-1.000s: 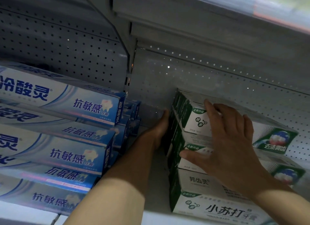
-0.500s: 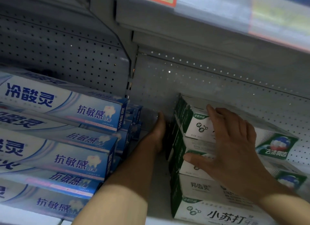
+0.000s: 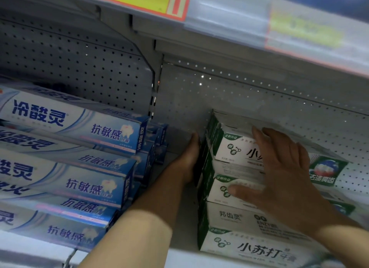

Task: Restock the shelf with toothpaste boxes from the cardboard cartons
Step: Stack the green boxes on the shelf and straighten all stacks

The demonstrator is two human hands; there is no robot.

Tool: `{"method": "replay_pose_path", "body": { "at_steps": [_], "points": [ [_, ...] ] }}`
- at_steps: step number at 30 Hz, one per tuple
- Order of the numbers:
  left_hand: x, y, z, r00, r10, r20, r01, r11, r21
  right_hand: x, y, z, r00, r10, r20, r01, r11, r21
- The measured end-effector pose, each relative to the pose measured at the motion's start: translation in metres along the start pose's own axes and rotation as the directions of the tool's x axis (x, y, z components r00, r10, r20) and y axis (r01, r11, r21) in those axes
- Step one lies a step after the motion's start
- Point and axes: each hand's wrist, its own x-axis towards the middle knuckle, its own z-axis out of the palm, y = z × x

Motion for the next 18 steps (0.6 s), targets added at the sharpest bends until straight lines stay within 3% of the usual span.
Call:
{"method": "replay_pose_path", "body": {
  "at_steps": [4,18],
  "points": [
    [-0.006,-0.007,0.008,1.000,-0.011,0.005,0.010,0.996,0.093,-0.004,0.007,0.001,1.000,-0.013,0.013,0.013,1.000,-0.007],
    [-0.004,-0.008,0.026,0.996,0.033,-0.078,-0.031,0.999,0.024,-0.003,0.013,0.007,0.998,-0.019,-0.063,0.017,0.999,-0.032]
  ]
}}
